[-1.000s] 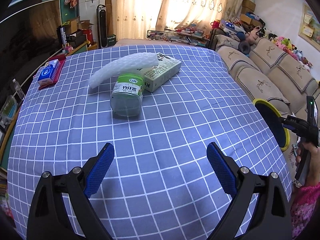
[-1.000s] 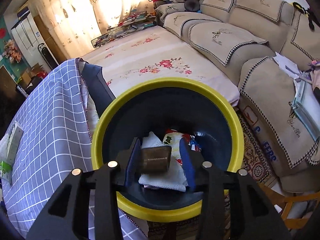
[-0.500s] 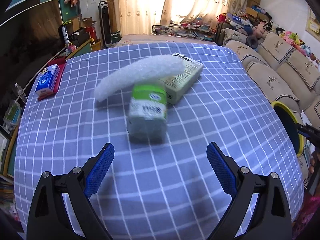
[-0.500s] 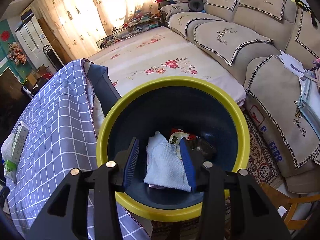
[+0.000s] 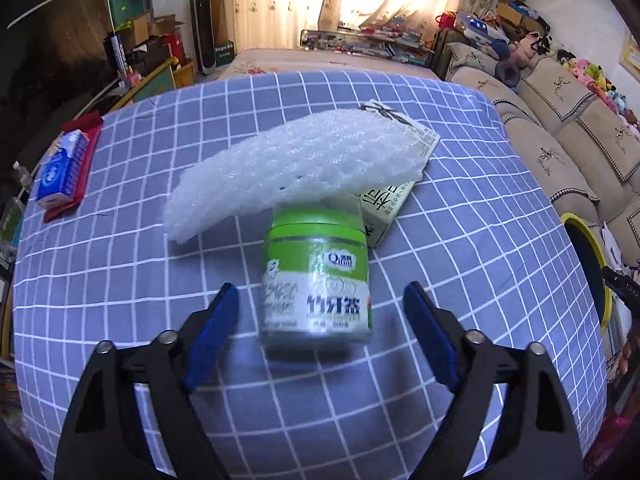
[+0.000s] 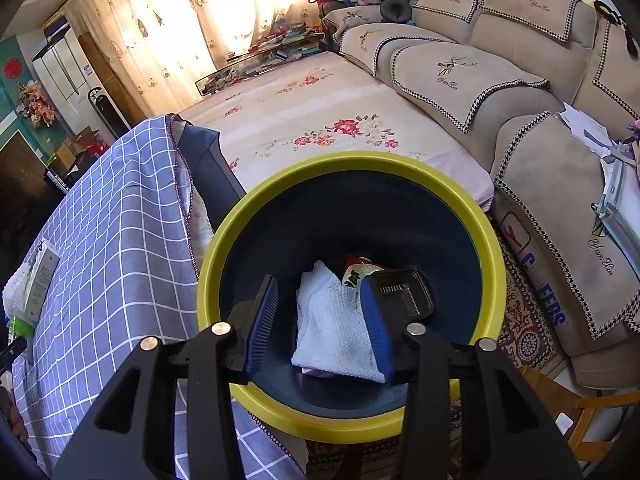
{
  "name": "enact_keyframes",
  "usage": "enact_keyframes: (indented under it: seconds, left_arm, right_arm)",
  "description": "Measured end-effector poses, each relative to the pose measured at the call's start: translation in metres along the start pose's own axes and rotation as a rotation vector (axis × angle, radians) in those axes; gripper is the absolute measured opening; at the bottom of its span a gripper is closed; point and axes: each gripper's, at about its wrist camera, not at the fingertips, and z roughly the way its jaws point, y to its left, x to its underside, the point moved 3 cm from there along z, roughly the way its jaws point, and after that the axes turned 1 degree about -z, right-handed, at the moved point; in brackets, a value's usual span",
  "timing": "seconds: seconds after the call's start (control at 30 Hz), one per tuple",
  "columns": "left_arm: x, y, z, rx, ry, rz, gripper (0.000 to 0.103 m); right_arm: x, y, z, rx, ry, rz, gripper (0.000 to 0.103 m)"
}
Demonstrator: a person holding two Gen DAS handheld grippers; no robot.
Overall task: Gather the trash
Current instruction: 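Move the left gripper toward the green jar and close on it, then carry the green jar over the bin and open the left gripper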
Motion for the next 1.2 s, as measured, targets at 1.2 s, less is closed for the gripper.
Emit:
enact_keyframes:
  seconds: [1.2]
  left_arm:
    - [0.059,-0.069,-0.051,0.083,-0.003,0.121,0.049]
  right_arm:
    - [0.004,-0.011,-0.026,-0.045,-0.035,0.003,0.042]
